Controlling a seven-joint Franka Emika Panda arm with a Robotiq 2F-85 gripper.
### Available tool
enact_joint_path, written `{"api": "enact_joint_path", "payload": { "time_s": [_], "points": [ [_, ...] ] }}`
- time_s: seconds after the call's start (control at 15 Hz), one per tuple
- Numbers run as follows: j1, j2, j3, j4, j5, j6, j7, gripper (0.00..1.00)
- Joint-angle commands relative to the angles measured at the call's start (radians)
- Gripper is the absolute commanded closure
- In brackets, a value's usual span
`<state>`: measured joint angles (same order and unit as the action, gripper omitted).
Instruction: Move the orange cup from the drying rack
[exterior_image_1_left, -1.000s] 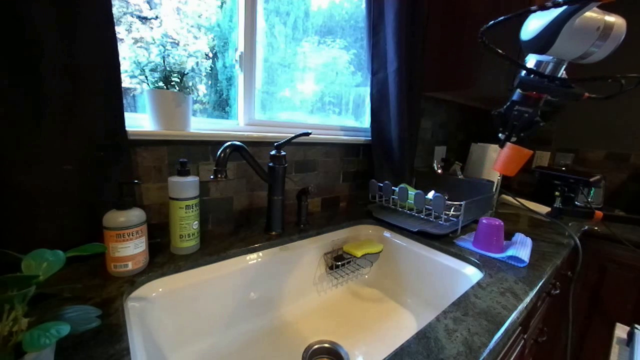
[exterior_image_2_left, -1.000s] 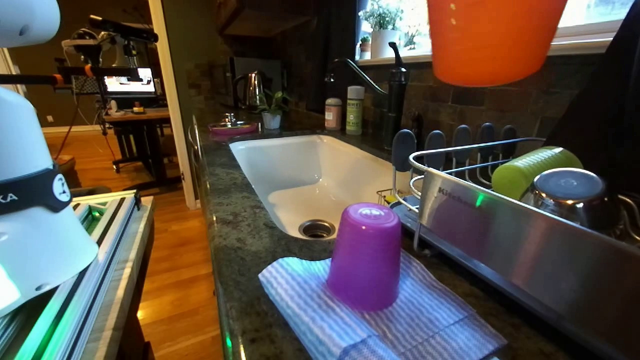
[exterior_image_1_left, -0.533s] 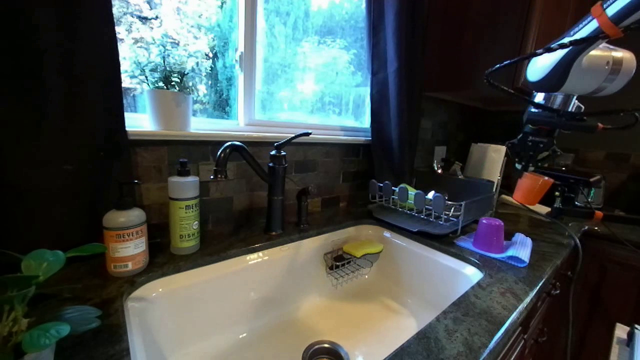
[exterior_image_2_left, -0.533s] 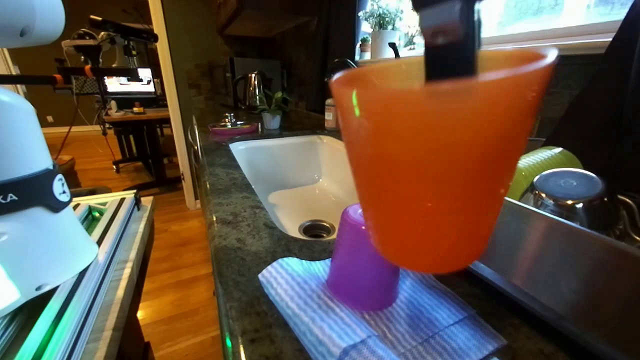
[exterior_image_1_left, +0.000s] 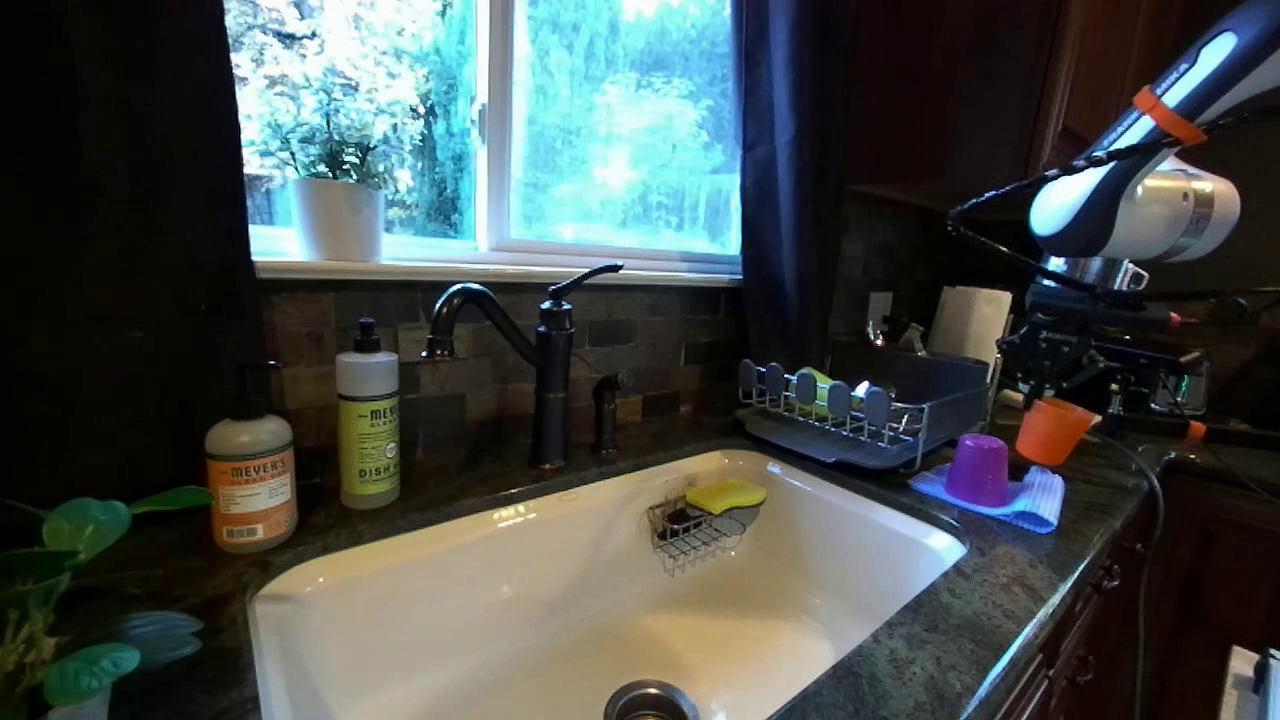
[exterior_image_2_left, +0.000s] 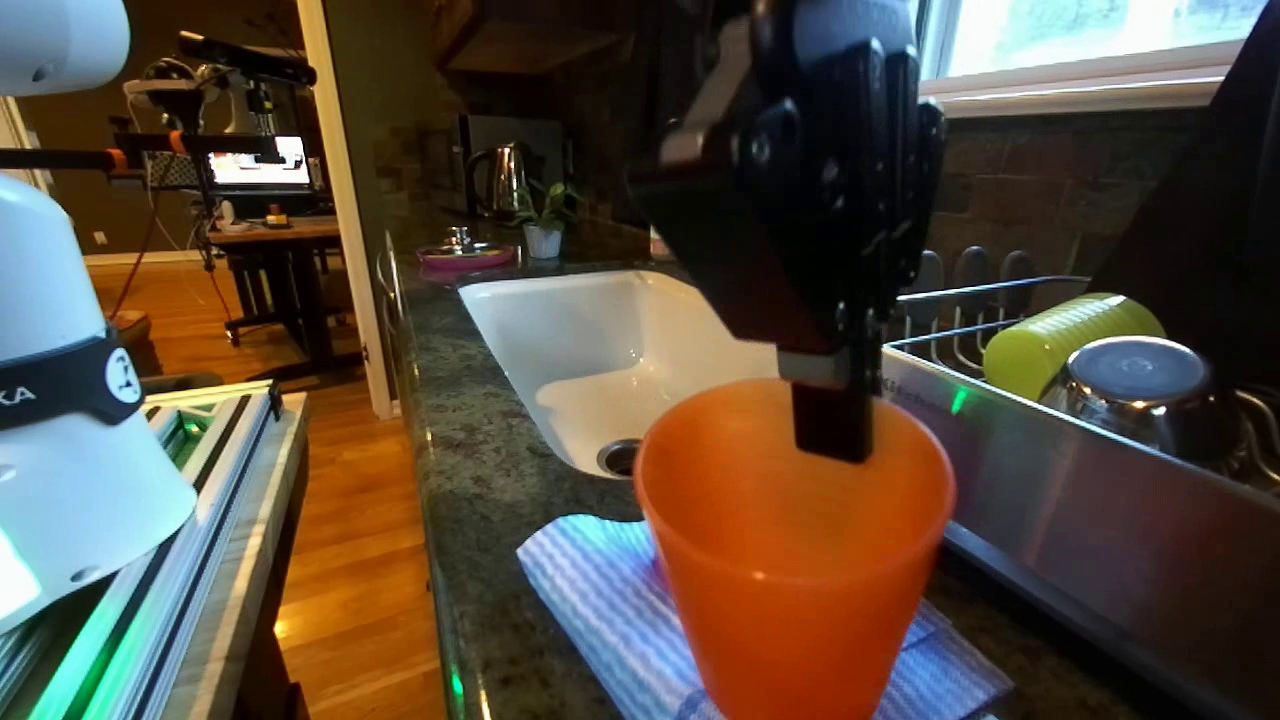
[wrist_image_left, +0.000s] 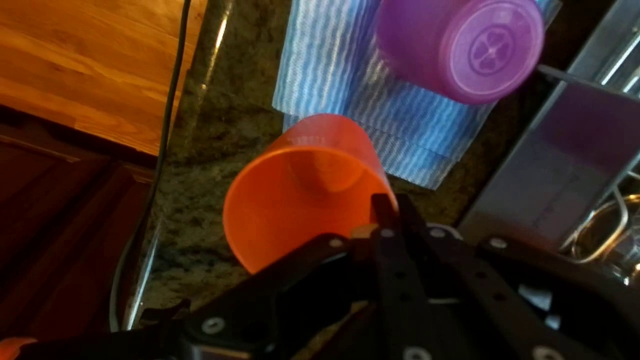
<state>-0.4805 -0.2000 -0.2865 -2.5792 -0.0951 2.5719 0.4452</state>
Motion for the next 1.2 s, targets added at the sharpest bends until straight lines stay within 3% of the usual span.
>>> {"api": "enact_joint_path", "payload": {
  "time_s": [0.0,0.6,0.93,1.07,1.13],
  "points": [
    [0.015,0.085,-0.009,0.003,-0.010,0.049,-0.019,0.99],
    [0.041,0.221,-0.043,0.014,-0.058,0.211,-0.015,0.99],
    [0.045,0.233,-0.065,0.063,-0.088,0.157,-0.046,0.99],
    [0.051,0.236,-0.071,0.064,-0.100,0.132,-0.054,0.69],
    [0.056,0.227,-0.072,0.061,-0.091,0.111,-0.067,0.63]
  ]
}}
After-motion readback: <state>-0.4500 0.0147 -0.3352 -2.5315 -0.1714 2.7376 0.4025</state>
